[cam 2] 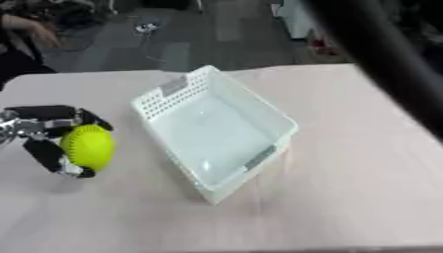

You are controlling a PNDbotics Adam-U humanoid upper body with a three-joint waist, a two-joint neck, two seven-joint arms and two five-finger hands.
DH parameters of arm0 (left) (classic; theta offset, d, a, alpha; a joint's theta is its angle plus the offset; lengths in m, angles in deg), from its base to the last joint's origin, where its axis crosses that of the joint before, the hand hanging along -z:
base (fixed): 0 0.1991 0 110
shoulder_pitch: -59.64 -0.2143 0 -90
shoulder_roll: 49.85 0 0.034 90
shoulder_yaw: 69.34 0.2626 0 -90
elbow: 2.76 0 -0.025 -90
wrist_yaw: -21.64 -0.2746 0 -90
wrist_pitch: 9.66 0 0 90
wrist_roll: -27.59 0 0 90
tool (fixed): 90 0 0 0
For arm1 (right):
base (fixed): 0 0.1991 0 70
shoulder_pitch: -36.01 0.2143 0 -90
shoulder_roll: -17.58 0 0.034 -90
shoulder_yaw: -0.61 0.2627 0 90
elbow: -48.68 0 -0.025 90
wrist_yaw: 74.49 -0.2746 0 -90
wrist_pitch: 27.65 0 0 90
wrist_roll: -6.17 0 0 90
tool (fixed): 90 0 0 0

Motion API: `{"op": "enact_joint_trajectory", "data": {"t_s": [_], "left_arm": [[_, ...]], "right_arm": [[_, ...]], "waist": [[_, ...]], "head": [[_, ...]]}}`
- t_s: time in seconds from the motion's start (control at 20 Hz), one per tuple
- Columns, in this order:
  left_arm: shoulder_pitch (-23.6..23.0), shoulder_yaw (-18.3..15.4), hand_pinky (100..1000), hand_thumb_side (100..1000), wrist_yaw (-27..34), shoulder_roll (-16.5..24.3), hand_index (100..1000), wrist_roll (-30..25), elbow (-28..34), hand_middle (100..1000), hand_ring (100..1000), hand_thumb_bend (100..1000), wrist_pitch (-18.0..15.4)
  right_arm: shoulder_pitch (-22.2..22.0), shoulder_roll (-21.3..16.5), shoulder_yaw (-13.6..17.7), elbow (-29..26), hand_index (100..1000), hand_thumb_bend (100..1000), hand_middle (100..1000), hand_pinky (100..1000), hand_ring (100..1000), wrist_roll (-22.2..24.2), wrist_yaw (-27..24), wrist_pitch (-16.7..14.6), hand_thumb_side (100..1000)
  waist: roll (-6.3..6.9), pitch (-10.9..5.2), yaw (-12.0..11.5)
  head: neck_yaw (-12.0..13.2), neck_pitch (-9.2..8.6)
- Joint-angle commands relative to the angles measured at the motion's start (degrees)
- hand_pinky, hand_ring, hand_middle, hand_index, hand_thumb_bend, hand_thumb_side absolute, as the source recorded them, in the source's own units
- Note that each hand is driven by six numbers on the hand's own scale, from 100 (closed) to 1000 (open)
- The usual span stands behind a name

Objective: Pick up objects on the table and place them in the box.

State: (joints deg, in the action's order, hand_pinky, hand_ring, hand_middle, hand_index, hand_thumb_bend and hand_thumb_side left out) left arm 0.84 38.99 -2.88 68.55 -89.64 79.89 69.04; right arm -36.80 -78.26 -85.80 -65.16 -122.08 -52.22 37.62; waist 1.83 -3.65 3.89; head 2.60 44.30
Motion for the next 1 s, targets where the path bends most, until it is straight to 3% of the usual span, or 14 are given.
{"op": "enact_joint_trajectory", "data": {"t_s": [0.05,0.25,0.5,0.85,0.9,0.95,1.0], "left_arm": [[4.4,-1.1,100,550,2.3,1.7,263,3.4,0.0,100,100,100,0.6],[10.9,1.5,100,552,1.8,-1.9,235,4.8,-5.9,100,100,100,-0.7],[17.9,3.4,100,554,-2.9,-9.6,217,6.5,-16.2,100,100,100,-5.5],[22.0,2.2,100,563,-9.4,-19.2,207,10.7,-28.1,100,100,100,-12.3],[22.3,2.4,100,549,-10.0,-19.8,280,11.4,-29.0,201,100,100,-13.8],[22.3,2.9,100,568,-10.7,-20.3,252,11.7,-29.8,163,100,100,-15.6],[22.2,3.4,577,678,-11.5,-20.5,748,11.3,-30.7,728,624,100,-17.1]], "right_arm": [[0.4,-1.4,0.4,-0.8,593,100,542,268,497,-0.1,0.1,-0.1,1000],[0.6,-1.0,0.1,-0.8,594,100,539,268,497,0.2,-0.2,-0.2,1000],[1.5,-0.2,-0.4,-0.8,594,100,536,268,496,0.7,-0.9,-0.4,1000],[3.5,1.6,-1.6,-0.8,595,100,531,273,496,2.3,-2.8,-0.9,1000],[3.8,1.8,-1.6,-0.8,595,100,530,274,496,2.5,-3.0,-0.9,1000],[3.9,1.9,-1.6,-0.8,595,100,530,274,496,2.6,-3.2,-1.0,1000],[4.0,1.9,-1.6,-0.8,595,100,529,275,498,2.7,-3.3,-1.0,1000]], "waist": [[0.08,-0.74,0.1],[0.11,-1.01,0.4],[0.08,-1.08,1.5],[0.00,-0.75,3.5],[0.06,-0.76,3.7],[0.12,-0.77,3.9],[0.17,-0.77,4.0]], "head": [[1.1,-0.19],[2.5,-0.19],[3.9,-0.19],[5.1,-0.19],[5.3,-0.19],[5.4,-0.19],[5.5,-0.19]]}}
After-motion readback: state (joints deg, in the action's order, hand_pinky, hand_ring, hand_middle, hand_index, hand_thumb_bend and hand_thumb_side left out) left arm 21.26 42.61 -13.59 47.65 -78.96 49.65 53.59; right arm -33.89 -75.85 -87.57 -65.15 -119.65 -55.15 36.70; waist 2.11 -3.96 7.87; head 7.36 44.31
